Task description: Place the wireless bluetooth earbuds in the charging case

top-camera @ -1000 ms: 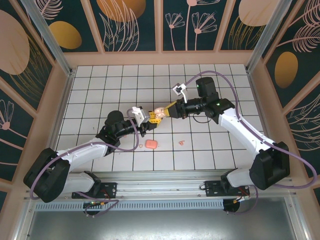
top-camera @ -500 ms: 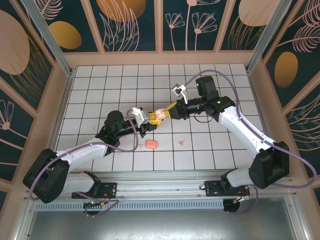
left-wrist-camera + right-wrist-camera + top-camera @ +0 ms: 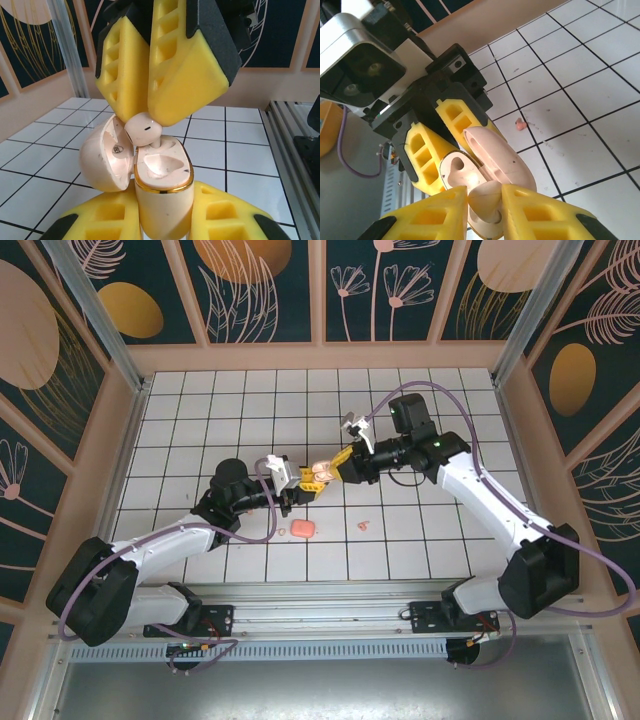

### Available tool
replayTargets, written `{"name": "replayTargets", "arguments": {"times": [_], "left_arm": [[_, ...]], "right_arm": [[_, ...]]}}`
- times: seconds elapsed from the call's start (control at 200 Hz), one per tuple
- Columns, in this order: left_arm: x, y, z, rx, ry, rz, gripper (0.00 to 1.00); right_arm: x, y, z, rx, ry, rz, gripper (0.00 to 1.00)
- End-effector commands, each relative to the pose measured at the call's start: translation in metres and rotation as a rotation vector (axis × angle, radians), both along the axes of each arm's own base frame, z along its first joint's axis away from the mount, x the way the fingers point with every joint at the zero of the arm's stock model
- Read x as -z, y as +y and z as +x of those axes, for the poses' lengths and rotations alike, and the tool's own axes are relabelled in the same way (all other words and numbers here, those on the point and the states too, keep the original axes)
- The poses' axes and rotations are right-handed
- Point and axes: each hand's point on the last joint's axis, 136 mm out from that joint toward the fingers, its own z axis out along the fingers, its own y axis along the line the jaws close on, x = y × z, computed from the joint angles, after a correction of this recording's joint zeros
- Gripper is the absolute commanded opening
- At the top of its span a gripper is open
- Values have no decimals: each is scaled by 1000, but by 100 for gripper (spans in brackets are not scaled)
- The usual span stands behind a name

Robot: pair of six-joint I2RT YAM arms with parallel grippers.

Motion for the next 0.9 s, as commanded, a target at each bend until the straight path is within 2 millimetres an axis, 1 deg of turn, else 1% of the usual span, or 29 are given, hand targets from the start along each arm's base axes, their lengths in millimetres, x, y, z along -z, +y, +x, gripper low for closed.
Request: {"name": "replayTargets", "arguments": {"times": [0.0,0.06,0.225,0.33,0.425,0.621,0.701,0.776,0.891], "left_arm": [[-27,-7,-7,65,-67,-44,5],[-27,-6,-7,63,-68,-44,5],[-24,-6,-6,54,-66,-33,5],[-23,-5,-6,48,-66,-32,5],[-22,-5,-5,45,-66,-30,5],[-22,-4,-5,41,-67,-28,5],[-22,-4,-5,37,-70,-26,5],[-22,-4,-4,36,-69,-27,5],[-23,-4,-5,39,-70,-28,5]], "right_arm": [[-14,3,-10,-65,-129,7,23],[-14,3,-12,-73,-146,6,23],[-22,0,-14,-66,-177,16,26],[-28,-3,-14,-50,-190,20,32],[-36,-6,-16,-40,-211,37,33],[-57,-13,-18,-12,-260,88,33],[-62,-13,-20,-15,-262,107,32],[-60,-12,-21,-18,-245,106,30],[-47,-10,-19,-23,-193,83,28]]}}
